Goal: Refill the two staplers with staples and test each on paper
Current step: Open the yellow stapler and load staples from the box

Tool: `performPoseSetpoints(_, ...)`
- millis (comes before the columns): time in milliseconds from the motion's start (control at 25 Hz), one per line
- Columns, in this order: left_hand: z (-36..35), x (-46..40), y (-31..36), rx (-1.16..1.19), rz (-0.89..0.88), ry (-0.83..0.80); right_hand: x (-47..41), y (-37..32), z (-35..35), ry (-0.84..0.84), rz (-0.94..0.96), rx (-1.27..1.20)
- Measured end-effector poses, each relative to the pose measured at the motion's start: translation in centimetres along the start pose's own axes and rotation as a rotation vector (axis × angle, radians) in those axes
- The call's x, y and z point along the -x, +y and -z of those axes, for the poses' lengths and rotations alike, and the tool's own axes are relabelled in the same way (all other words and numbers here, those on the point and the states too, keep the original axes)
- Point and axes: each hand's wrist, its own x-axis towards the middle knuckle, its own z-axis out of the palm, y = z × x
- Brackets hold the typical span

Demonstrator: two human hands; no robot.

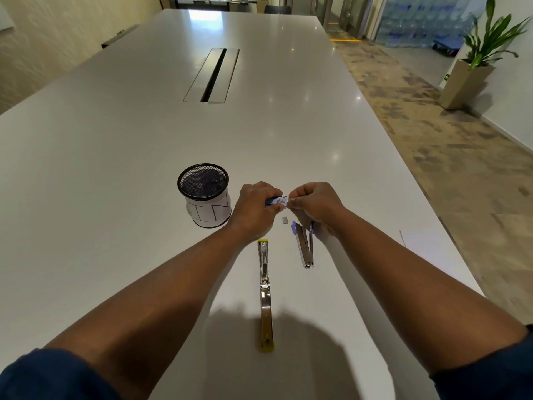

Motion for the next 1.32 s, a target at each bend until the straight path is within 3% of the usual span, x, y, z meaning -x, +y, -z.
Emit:
performPoseSetpoints(320,-0.1,0.1,0.0,0.028,0.017,0.009,1.6,-0.5,-0.1,-0.095,0.02,-0.018)
performPoseSetpoints(480,-0.1,0.2,0.1,0.033,0.013,0.016,2.2,-0.6,-0.2,-0.186,0.092,0.278)
performPoseSetpoints(840,0.9,1.0,1.2,0.101,0.077,0.105,3.3,0.1,-0.5,-0.087,0.201,0.362)
performPoseSetpoints(1000,1.8,2.9,2.0,0.318,0.151,0.1,4.3,0.3,-0.8,0.035,0.387,0.415)
performPoseSetpoints(1200,2.5,5.7,3.2,0.848,0.26,-0.059,6.3,0.3,-1.5,0.078,0.497,0.519)
performPoseSetpoints(1320,3.4,7.1,3.6,0.941,0.304,-0.082,7.9,0.3,-1.9,0.096,0.542,0.518)
